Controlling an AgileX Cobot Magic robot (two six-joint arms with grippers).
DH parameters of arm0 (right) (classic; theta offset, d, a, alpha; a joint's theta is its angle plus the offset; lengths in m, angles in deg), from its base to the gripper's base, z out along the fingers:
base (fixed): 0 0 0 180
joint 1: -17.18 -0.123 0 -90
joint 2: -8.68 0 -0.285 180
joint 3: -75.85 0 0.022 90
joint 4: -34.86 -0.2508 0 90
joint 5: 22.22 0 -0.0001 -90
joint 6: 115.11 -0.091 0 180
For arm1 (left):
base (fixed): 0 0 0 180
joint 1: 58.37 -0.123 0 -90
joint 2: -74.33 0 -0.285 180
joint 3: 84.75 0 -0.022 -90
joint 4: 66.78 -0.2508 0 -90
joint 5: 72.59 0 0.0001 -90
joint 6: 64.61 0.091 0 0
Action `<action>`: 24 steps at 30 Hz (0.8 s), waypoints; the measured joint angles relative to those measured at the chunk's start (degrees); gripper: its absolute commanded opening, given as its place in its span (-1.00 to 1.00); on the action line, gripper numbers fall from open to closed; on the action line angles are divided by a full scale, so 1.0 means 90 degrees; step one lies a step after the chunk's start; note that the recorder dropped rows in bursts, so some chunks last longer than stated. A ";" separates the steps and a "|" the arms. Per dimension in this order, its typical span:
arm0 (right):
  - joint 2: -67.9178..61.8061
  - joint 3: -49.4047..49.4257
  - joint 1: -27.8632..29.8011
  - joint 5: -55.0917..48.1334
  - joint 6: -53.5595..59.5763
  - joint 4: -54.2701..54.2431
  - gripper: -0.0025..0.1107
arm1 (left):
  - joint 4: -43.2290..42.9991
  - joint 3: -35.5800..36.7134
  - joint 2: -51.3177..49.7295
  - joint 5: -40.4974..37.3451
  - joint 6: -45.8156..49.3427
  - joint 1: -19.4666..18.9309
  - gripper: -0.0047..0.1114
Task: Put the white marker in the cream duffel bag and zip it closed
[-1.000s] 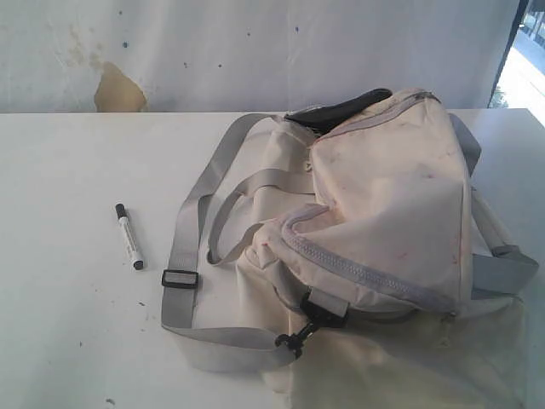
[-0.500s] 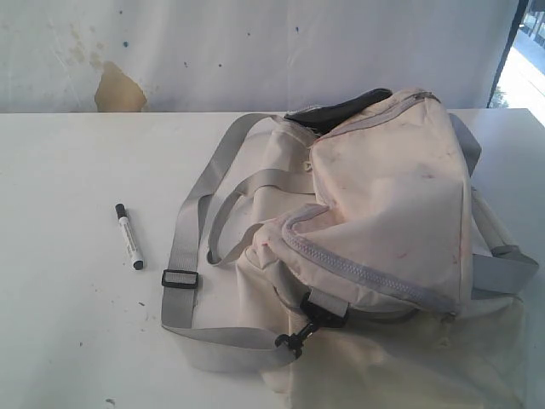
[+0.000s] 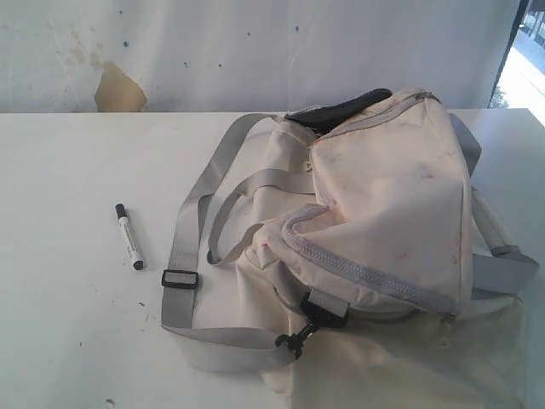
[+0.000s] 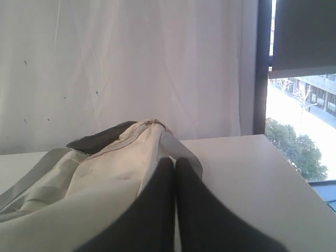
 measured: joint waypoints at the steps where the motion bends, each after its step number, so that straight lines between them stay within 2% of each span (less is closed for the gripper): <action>1: 0.0000 -0.0121 0.0000 -0.0183 0.0000 0.0000 -0.96 | 0.0055 -0.0161 0.0000 -0.0066 -0.0068 0.0000 -0.92; 9: 0.0011 -0.0928 0.0000 -0.0791 -0.0013 0.0308 -0.96 | 0.0159 -0.1475 -0.0042 -0.1332 -0.0169 0.0000 -0.92; 12: 0.0011 -0.1098 0.0000 -0.0917 -0.0070 0.0334 -0.96 | 0.0171 -0.1900 -0.0336 -0.1901 -0.0169 0.0000 -0.92; 16: -0.0372 -0.1318 0.0000 -0.1346 -0.0748 0.0349 -0.96 | 0.0171 -0.2352 -0.0932 -0.2463 0.0202 0.0000 -0.92; 21: -0.1112 -0.1521 0.0000 -0.2131 -0.1565 0.0349 -0.94 | 0.0171 -0.2752 -0.1749 -0.2589 0.0433 0.0000 -0.92; 24: -0.1502 -0.1581 0.0000 -0.2516 -0.1749 0.0311 -0.77 | 0.0356 -0.2916 -0.2321 -0.2598 0.0460 0.0000 -0.92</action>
